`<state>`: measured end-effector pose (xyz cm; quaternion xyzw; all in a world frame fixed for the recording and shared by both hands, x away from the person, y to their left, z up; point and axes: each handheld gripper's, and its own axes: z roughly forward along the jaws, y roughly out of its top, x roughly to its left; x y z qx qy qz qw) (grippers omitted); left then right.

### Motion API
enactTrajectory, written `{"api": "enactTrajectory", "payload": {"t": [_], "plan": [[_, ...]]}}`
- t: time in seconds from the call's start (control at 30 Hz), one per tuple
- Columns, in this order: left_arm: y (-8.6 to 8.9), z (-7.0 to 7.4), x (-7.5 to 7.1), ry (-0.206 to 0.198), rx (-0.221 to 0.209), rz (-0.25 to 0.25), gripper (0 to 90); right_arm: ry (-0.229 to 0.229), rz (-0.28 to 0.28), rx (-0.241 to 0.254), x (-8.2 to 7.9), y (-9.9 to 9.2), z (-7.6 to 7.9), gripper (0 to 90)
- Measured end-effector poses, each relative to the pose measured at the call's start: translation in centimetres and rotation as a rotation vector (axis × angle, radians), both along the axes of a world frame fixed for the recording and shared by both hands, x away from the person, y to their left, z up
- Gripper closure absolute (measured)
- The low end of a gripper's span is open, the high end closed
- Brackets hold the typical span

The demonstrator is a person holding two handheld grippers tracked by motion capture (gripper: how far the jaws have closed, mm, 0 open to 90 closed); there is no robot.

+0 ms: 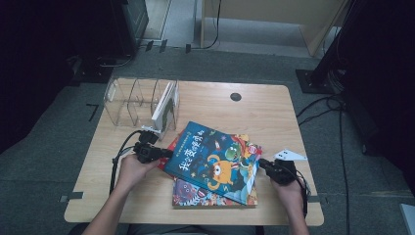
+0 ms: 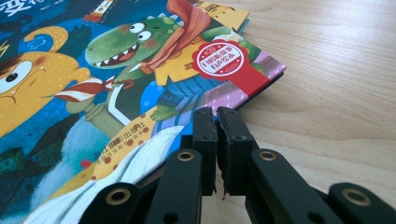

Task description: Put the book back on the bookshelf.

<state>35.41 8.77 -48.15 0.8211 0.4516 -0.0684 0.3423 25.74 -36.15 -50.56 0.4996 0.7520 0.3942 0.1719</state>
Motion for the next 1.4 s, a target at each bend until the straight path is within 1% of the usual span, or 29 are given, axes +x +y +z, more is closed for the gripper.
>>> {"api": "enactTrajectory", "payload": {"t": [0.1, 0.17, 0.2, 0.3, 0.37, 0.4, 0.53, 0.67, 0.8, 0.87, 1.07, 1.17, 1.4], "plan": [[0.0, 0.0, -0.1, 0.004, 0.000, 0.000, 79.5, 0.006, 0.006, 0.022, 0.1, -0.3, -0.1, 86.8], [0.0, 0.0, -0.3, -0.004, -0.001, 0.008, 79.4, 0.010, 0.011, 0.034, 0.2, -0.4, -0.1, 88.1], [0.0, 0.0, -0.4, -0.003, 0.001, 0.011, 79.4, 0.010, 0.015, 0.039, 0.2, -0.4, -0.2, 89.6], [0.1, -0.1, -0.9, 0.006, -0.007, 0.010, 79.8, 0.014, 0.008, 0.049, 0.5, -0.4, -0.2, 90.0], [0.2, -0.1, -1.2, 0.012, -0.014, 0.016, 80.1, 0.020, 0.008, 0.066, 0.7, -0.5, -0.2, 90.0], [0.2, -0.1, -1.4, 0.014, -0.010, 0.016, 80.1, 0.024, 0.009, 0.074, 0.8, -0.6, -0.3, 90.0], [0.4, -0.1, -2.2, 0.019, -0.007, 0.024, 79.6, 0.040, 0.027, 0.105, 1.1, -0.8, -0.2, 90.0], [0.8, -0.1, -3.0, 0.028, -0.015, 0.036, 79.4, 0.032, 0.054, 0.096, 1.1, -0.5, -0.1, 90.0], [1.3, -0.2, -3.9, 0.043, -0.026, 0.051, 78.5, 0.041, 0.076, 0.103, 1.2, -0.2, -0.1, 90.0], [1.5, -0.2, -4.4, 0.041, -0.023, 0.054, 78.4, 0.042, 0.091, 0.106, 1.3, 0.0, -0.1, 90.0], [2.1, -0.1, -5.8, 0.046, -0.015, 0.074, 78.0, 0.043, 0.133, 0.089, 1.5, 0.7, 0.0, 90.0], [2.3, -0.1, -6.4, 0.043, -0.009, 0.080, 77.3, 0.043, 0.143, 0.081, 1.6, 1.0, 0.1, 90.0], [3.1, -0.1, -7.5, 0.053, -0.018, 0.100, 75.5, 0.044, 0.166, 0.071, 2.1, 1.9, 0.2, 90.0]]}}
